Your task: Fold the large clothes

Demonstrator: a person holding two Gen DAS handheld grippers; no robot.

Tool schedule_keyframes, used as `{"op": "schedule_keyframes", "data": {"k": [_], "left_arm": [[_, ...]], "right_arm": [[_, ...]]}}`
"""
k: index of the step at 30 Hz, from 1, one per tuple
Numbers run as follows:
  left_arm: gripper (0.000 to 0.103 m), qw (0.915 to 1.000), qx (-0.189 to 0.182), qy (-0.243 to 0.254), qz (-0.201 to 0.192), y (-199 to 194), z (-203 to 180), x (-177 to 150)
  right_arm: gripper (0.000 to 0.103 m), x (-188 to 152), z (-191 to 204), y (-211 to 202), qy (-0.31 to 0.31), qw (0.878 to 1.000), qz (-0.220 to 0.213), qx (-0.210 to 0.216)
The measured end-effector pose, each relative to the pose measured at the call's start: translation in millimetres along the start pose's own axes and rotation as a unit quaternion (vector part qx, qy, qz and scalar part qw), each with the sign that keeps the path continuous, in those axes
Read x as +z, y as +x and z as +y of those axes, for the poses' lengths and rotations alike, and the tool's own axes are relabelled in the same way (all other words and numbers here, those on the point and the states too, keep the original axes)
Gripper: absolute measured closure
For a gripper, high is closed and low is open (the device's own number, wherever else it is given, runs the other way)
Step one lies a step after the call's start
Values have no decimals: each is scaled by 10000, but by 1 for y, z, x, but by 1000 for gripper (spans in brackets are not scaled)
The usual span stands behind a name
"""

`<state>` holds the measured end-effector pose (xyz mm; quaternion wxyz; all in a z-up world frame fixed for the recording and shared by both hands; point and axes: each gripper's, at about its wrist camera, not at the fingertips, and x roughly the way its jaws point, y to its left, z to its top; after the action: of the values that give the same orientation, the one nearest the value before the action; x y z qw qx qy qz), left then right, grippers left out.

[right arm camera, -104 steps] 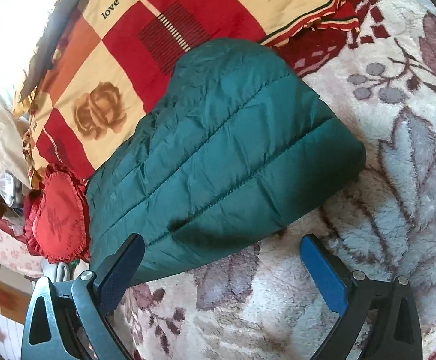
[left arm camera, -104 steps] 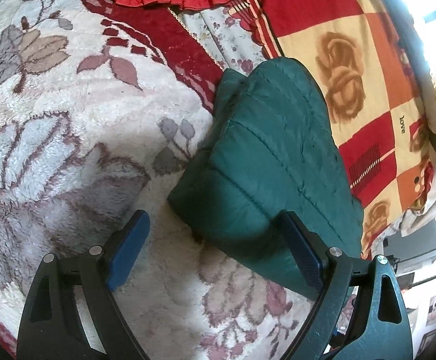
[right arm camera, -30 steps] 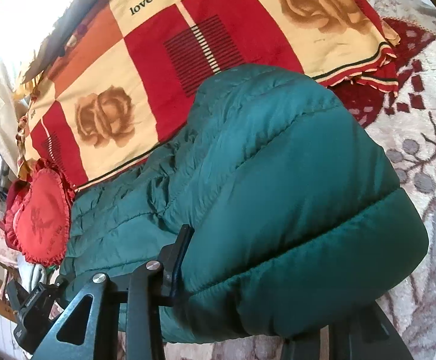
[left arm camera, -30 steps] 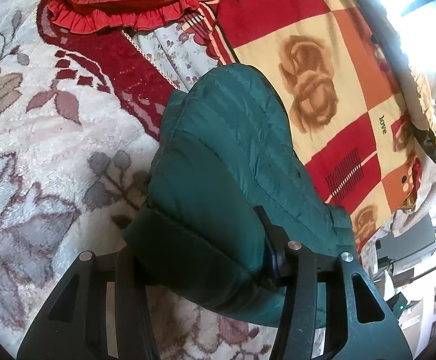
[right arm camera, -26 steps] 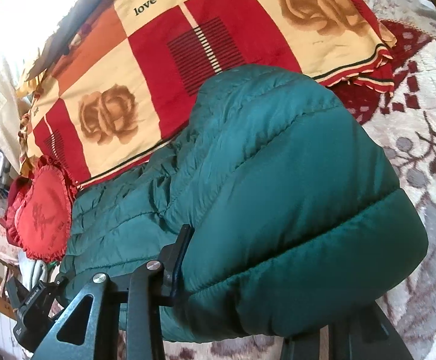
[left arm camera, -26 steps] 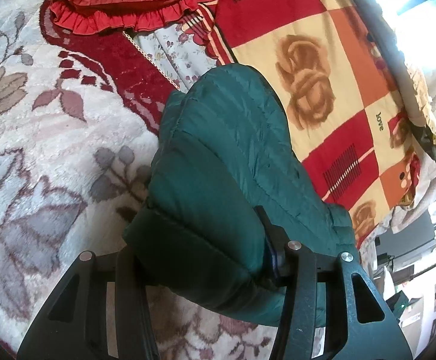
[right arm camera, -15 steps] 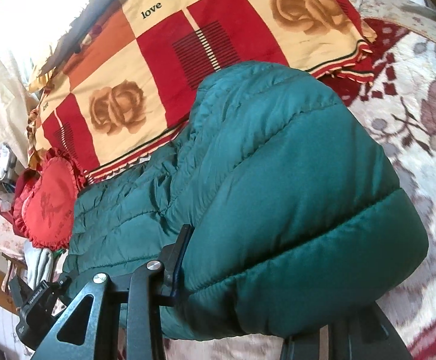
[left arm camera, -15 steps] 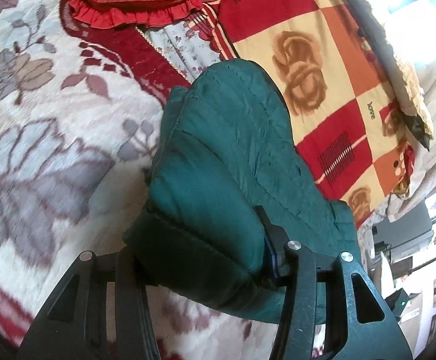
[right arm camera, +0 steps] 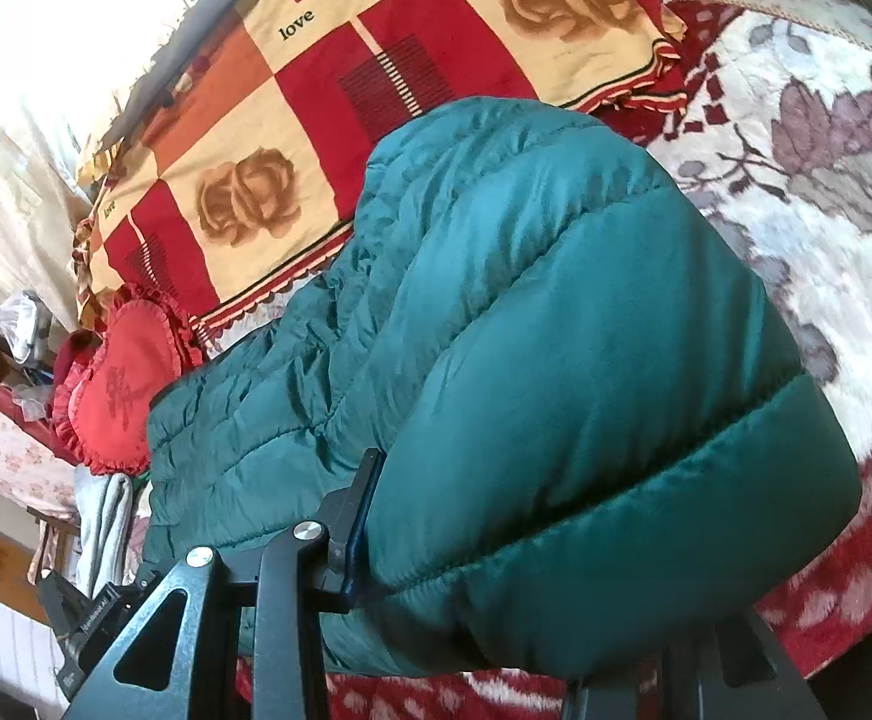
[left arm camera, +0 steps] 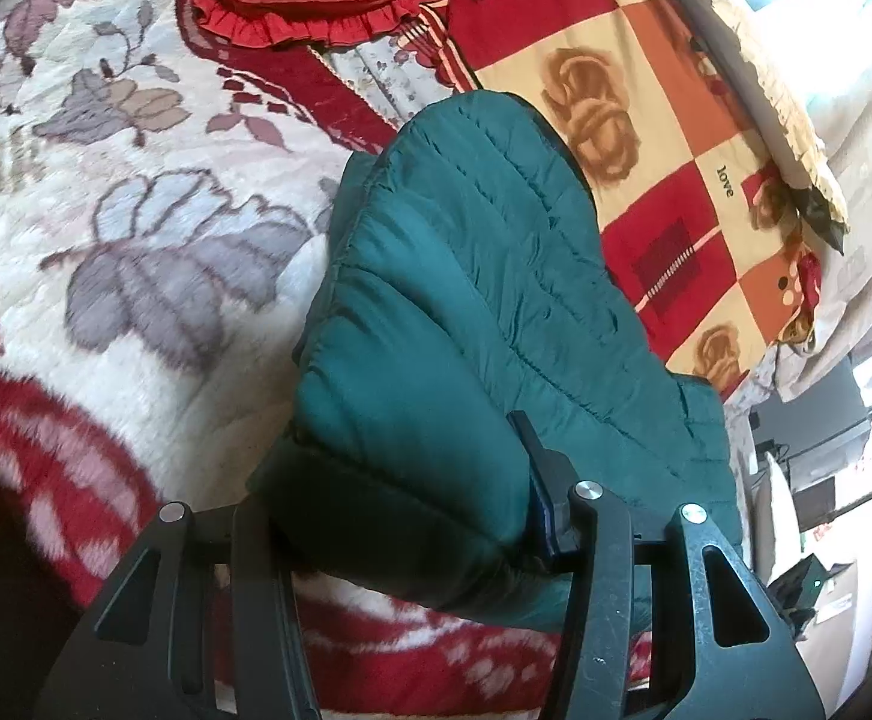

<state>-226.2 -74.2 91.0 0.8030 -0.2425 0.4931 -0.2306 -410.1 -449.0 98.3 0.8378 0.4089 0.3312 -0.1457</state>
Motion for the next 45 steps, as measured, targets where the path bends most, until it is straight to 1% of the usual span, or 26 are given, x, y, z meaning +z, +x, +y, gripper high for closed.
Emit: {"op": "schedule_keyframes", "data": {"k": [3,4,5,7,9,11,14,18,21,23,25,27,29,32,35,39,41,43,45], "left_arm": [[54,10000,33,-68,65,4,6,-3],[53,9999,52,-87,89,5,7,-4],[50,9998,71,-126,115,7,10,-4],[44,9996,83,-196,160,8,13,-4],[34,9994,153,-229,208,9,17,-4],[32,9992,167,-248,263,8,19,-3],[32,9991,203,-174,330,2,17,-2],[32,9986,419,137,303,-12,8,-1],[32,9977,553,247,293,-21,6,-1],[32,9968,693,377,162,-30,5,-1],[32,9955,807,502,-46,-41,2,2],[32,9943,845,612,-230,-52,0,5],[32,9928,892,736,-301,-55,-5,8],[31,9910,944,905,-282,-48,-15,14],[32,9884,1040,1086,-219,-30,-31,21],[32,9822,1233,1401,-201,-2,-54,33],[32,9780,1400,1527,-246,13,-63,43],[31,9759,1495,1570,-245,28,-69,53],[31,9729,1647,1590,-330,43,-74,65]], "right_arm": [[61,-2,-5,3,122,9999,113,-16],[54,-2,-9,6,245,9995,185,-30],[49,-2,-12,8,340,9991,252,-57],[37,-2,-20,10,455,9983,342,-149],[32,-3,-24,7,462,9982,348,-184],[31,-4,-29,2,441,9981,368,-232],[29,-4,-37,-10,389,9978,391,-358],[28,0,-41,-33,152,9972,350,-642],[28,3,-40,-47,-34,9960,331,-829],[28,4,-38,-56,-158,9945,228,-1007],[28,7,-35,-70,-361,9916,-8,-1240],[28,11,-29,-78,-517,9901,-170,-1296],[28,17,-20,-80,-702,9891,-208,-1278],[28,24,-3,-70,-926,9889,-196,-1143],[28,31,19,-51,-1262,9862,-230,-1047],[28,49,40,-16,-1320,9882,-180,-757],[28,56,50,-1,-1513,9850,-221,-794],[28,66,54,14,-1579,9837,-234,-822],[28,78,55,30,-1619,9825,-271,-877]]}}
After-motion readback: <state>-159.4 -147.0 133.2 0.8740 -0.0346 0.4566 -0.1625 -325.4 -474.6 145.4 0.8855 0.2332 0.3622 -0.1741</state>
